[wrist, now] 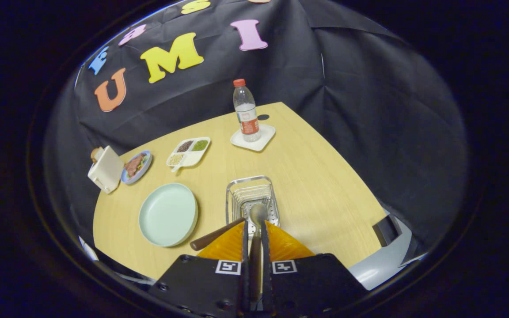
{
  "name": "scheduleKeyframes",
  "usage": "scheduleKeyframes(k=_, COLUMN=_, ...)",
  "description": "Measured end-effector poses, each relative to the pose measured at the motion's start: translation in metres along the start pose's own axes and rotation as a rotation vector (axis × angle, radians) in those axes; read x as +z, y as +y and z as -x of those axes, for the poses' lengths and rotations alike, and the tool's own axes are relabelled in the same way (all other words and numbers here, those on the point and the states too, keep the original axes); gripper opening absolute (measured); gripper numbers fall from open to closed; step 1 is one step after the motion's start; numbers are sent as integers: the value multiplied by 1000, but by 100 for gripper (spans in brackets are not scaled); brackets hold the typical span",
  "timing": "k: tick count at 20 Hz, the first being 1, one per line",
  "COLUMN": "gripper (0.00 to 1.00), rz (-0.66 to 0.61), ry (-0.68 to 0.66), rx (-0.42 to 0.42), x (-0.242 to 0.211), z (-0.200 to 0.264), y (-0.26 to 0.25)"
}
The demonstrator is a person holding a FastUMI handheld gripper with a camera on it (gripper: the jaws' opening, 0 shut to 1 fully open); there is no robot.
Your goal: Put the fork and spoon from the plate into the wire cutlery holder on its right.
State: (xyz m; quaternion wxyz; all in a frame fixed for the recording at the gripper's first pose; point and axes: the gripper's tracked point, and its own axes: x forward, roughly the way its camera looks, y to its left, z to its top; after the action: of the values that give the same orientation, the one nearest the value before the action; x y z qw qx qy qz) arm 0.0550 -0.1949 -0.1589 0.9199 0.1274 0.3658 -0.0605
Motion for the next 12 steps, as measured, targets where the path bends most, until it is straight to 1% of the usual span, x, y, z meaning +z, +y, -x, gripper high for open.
scheduleKeyframes(k=1, gripper=9, rz=-2, ry=-21, rx=-1, x=4, z=3, y=0)
scheduleKeyframes(k=2, gripper=24, rz=1, ry=-45, rx=22, x=9, z=8, y=4)
scheduleKeyframes(k=4, gripper=54, rz=-2, ry=-94, rx=22, x=19, z=17, y=5)
scheduleKeyframes(k=9, gripper=86, rz=8, ry=-203, rx=28, x=37, z=40, y=13)
scheduleKeyframes(k=12, gripper=94, rz=17, ry=-271, rx=32, x=44, z=58, y=22)
